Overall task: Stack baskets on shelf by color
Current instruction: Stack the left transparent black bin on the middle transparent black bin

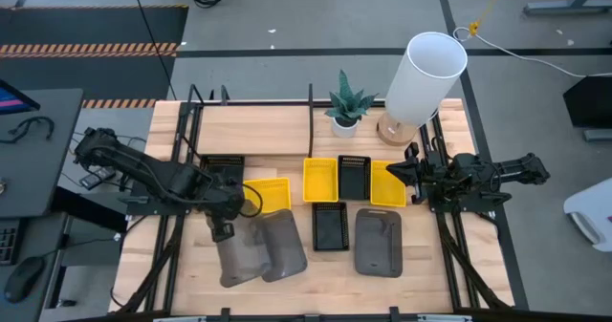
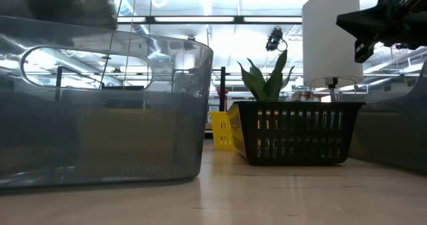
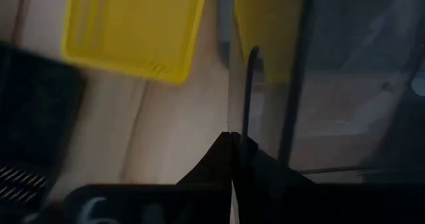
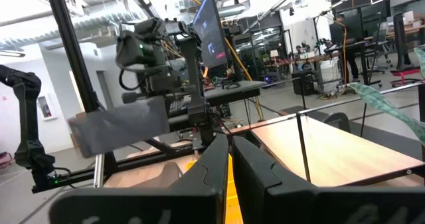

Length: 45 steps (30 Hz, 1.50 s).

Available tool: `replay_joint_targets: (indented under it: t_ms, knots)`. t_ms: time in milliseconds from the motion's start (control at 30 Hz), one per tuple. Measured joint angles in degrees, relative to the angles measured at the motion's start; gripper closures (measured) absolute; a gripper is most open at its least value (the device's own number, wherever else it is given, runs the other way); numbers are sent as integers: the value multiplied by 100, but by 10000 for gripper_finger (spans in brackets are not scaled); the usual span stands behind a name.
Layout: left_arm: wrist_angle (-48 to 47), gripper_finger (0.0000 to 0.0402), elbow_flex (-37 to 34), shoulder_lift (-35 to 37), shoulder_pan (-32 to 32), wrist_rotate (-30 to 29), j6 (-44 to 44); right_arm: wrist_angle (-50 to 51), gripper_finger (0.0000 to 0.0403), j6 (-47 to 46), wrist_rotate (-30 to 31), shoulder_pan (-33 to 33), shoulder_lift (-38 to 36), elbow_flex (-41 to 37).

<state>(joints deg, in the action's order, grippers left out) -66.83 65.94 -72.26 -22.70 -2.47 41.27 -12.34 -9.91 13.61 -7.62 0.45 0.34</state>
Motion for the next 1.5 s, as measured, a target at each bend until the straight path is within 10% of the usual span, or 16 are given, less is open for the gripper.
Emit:
replay_joint_targets:
  t_ms: [1500]
  knots:
    - [131, 390, 1098, -2530, 229, -546, -606, -2, 376, 0, 1, 0, 2, 1]
